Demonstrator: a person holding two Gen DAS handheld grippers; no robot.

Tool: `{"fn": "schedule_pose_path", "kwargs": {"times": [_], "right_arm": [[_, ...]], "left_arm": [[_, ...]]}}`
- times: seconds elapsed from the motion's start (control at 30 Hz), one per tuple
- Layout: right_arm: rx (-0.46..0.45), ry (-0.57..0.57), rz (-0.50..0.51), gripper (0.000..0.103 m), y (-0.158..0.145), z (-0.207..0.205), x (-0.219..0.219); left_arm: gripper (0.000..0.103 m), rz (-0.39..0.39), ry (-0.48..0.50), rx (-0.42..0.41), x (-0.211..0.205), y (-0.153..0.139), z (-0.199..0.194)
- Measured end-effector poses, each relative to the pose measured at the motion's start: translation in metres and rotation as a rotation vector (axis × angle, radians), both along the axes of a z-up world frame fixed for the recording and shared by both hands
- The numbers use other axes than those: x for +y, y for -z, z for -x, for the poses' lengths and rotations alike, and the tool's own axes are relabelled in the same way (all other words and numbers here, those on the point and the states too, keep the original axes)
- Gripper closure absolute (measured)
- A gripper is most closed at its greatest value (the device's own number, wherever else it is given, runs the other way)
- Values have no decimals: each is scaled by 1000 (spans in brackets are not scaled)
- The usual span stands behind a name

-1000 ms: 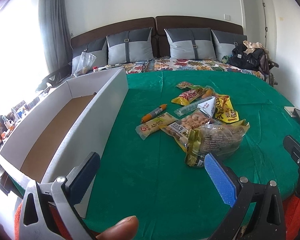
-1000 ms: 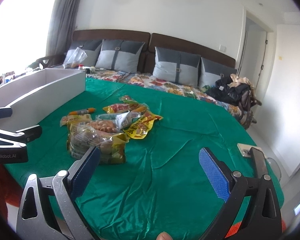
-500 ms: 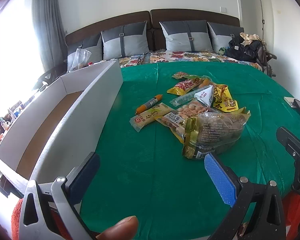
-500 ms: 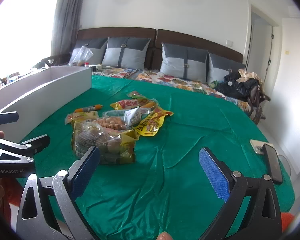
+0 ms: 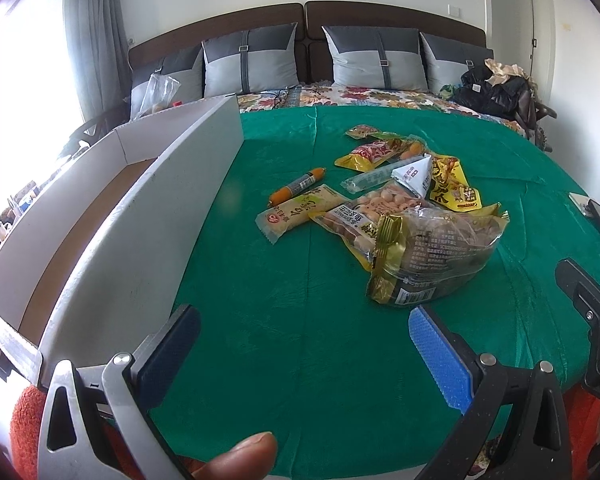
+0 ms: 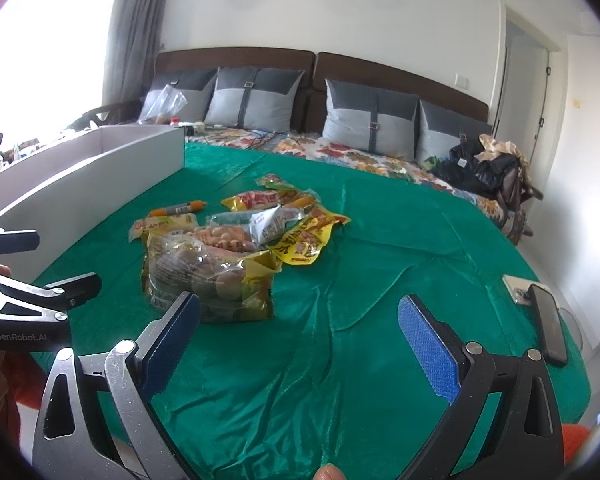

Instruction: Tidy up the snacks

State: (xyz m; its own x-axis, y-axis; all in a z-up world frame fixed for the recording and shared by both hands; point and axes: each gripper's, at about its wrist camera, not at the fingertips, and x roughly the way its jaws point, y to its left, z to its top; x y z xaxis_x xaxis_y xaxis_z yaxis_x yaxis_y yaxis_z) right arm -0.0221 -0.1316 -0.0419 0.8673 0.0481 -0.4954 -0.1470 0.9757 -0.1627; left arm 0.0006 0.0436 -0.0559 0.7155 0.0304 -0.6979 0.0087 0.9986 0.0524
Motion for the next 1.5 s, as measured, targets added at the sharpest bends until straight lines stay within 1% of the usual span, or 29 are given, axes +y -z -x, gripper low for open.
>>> {"fn": "schedule_pose_path", "kwargs": {"times": [0.23,0.87,1.23,1.5], "right_arm": [[5,1,-2,2,1,-1,0],[16,6,-20,2,3,-5,-2],[50,5,-29,2,11,-12,-1],[69,17,-49,2,14,-15,-6]], "left_arm": [[0,-12,20,12,-3,3,-1],[0,19,-8,158,6,38,-24],[0,36,-7,232,7,56,-35],[0,57,-13,243,9,59,-37]]}}
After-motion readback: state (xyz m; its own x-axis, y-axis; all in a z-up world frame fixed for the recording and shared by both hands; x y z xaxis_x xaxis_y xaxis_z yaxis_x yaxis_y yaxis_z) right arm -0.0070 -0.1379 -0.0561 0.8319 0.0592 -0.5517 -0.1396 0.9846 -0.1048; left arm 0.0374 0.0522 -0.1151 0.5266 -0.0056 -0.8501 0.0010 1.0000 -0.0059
